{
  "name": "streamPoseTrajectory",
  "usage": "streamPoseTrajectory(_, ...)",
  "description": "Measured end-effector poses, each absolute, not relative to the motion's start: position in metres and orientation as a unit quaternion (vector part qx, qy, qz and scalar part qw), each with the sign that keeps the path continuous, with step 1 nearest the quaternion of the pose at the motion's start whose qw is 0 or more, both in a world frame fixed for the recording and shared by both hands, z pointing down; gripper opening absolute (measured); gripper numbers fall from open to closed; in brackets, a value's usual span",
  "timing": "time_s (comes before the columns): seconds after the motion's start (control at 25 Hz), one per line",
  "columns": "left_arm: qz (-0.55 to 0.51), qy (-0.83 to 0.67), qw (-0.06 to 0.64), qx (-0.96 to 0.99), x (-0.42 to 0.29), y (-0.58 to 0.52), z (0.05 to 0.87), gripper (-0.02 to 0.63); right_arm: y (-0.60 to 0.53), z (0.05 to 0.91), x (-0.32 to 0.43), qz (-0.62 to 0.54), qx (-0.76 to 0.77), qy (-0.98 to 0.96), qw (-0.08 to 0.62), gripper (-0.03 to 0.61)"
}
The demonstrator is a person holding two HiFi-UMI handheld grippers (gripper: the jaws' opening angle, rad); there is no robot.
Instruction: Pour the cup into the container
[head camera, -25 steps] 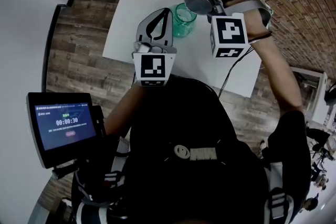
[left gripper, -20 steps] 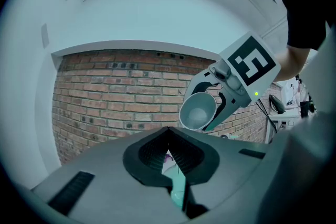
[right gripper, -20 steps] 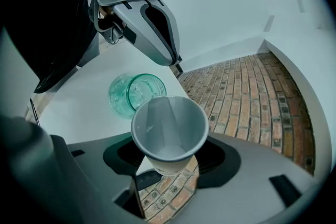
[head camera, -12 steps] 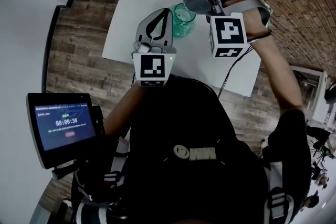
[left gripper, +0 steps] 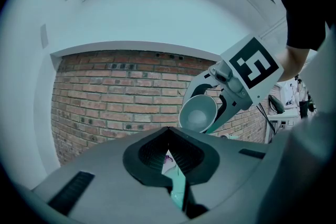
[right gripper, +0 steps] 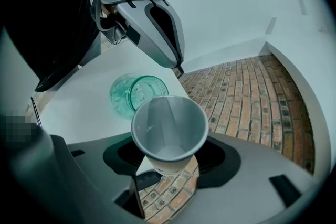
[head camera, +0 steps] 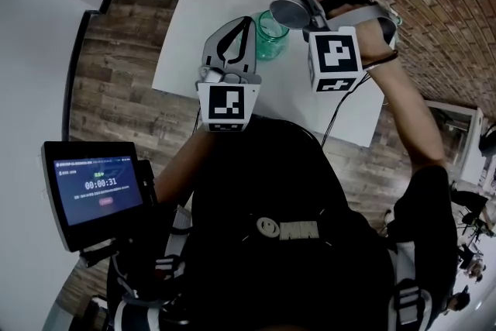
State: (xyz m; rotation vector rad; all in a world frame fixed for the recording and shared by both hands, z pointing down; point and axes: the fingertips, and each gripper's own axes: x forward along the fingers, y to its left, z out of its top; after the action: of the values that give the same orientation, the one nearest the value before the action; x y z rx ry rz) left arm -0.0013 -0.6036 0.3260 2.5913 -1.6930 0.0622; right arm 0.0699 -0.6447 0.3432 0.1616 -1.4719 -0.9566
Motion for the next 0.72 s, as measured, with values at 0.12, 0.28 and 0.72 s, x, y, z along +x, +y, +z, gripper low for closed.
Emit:
streamPoseTrajectory(0.12,0.02,-0.547,0.022,0.836,-0.0023,-0.6036,0.3251,-0.002,-0.6452,0.343,0.0685,-0.421,0.07,-0.644,0.635,0.268)
streamPoseTrajectory(0.28,0.019,-0.548,0.022,0.836,-0.0032,-0.6038,0.3258,-0.002,-0.6471,0.3406,0.0687,-0.424,0.073,-0.641,0.636,0.268)
streamPoseTrajectory(0.72,0.016,-0.546,0.022,0.838,-0.002,-0.6026,0.324,-0.002,-0.6477,0.3402,0.0691,-0.428,0.073,-0.636,0.638,0.268)
